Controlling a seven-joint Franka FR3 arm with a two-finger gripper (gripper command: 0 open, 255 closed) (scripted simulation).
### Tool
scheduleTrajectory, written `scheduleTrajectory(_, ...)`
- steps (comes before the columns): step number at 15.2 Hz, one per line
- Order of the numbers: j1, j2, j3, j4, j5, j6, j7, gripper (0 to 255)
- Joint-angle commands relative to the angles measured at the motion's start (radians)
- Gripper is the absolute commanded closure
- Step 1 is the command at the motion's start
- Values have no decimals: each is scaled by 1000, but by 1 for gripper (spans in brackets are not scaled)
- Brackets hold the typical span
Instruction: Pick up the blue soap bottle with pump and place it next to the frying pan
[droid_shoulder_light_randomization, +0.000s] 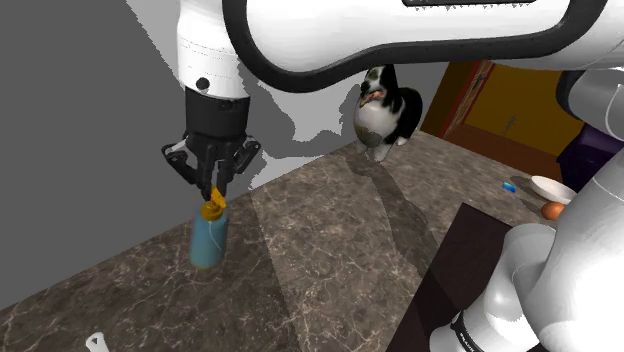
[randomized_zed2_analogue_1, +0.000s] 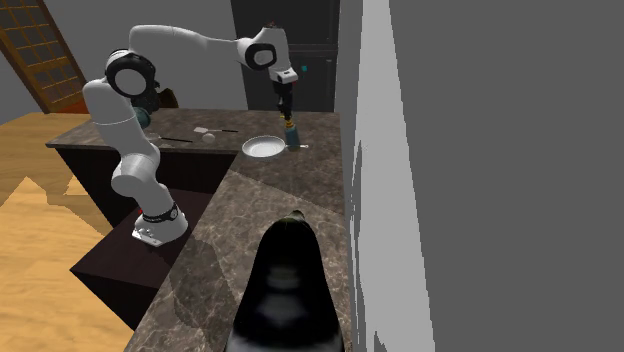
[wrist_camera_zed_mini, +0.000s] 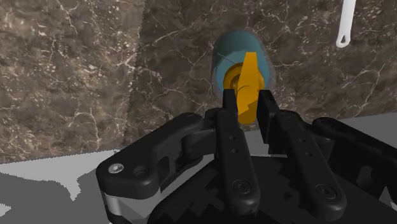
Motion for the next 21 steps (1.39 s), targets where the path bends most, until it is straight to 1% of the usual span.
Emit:
scheduleTrajectory(1,0,0,0,-26,0,26,0,255)
scheduleTrajectory(11,0,12,0,-146,-5,158,5,255)
scheduleTrajectory(21,2,46,-1,-242,-20,286,15,255)
